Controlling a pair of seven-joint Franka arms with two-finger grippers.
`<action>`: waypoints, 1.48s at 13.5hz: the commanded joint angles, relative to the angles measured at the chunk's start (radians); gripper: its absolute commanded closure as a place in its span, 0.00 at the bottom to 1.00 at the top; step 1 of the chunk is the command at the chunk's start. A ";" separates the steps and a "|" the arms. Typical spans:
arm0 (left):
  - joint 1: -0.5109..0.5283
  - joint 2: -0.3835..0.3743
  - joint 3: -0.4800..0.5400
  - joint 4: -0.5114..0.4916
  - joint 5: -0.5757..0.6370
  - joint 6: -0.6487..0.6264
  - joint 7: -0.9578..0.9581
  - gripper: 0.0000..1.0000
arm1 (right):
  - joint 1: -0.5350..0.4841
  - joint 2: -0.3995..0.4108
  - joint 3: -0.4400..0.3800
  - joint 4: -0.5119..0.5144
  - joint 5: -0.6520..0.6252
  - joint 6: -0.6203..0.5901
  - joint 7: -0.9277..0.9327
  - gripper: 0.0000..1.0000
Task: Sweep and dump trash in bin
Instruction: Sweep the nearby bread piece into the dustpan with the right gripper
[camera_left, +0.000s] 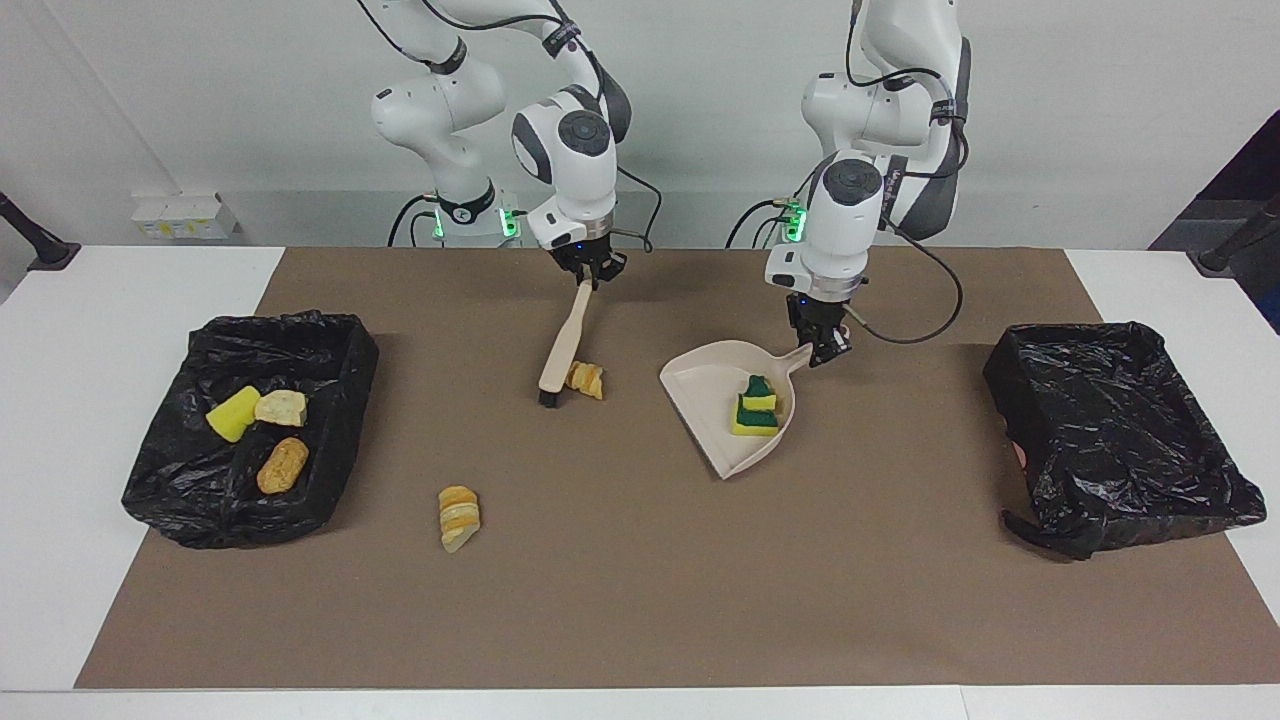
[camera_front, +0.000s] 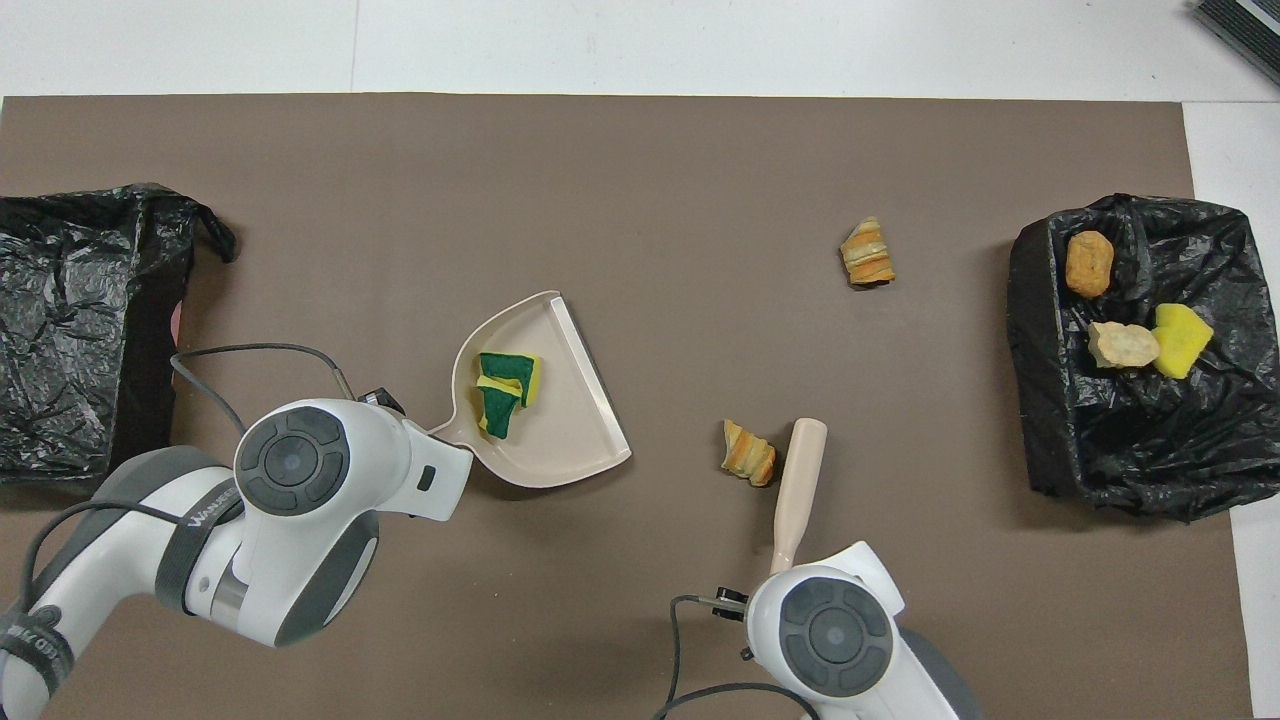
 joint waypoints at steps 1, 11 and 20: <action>-0.035 -0.022 0.011 -0.020 -0.012 -0.057 0.011 1.00 | -0.006 0.168 0.005 0.169 0.076 -0.001 -0.081 1.00; -0.061 0.025 0.018 0.000 -0.012 -0.017 -0.042 1.00 | 0.130 0.135 0.017 0.237 0.257 -0.009 -0.320 1.00; -0.025 0.073 0.015 0.068 -0.012 -0.002 -0.093 1.00 | -0.035 0.067 0.009 0.221 0.140 -0.121 -0.567 1.00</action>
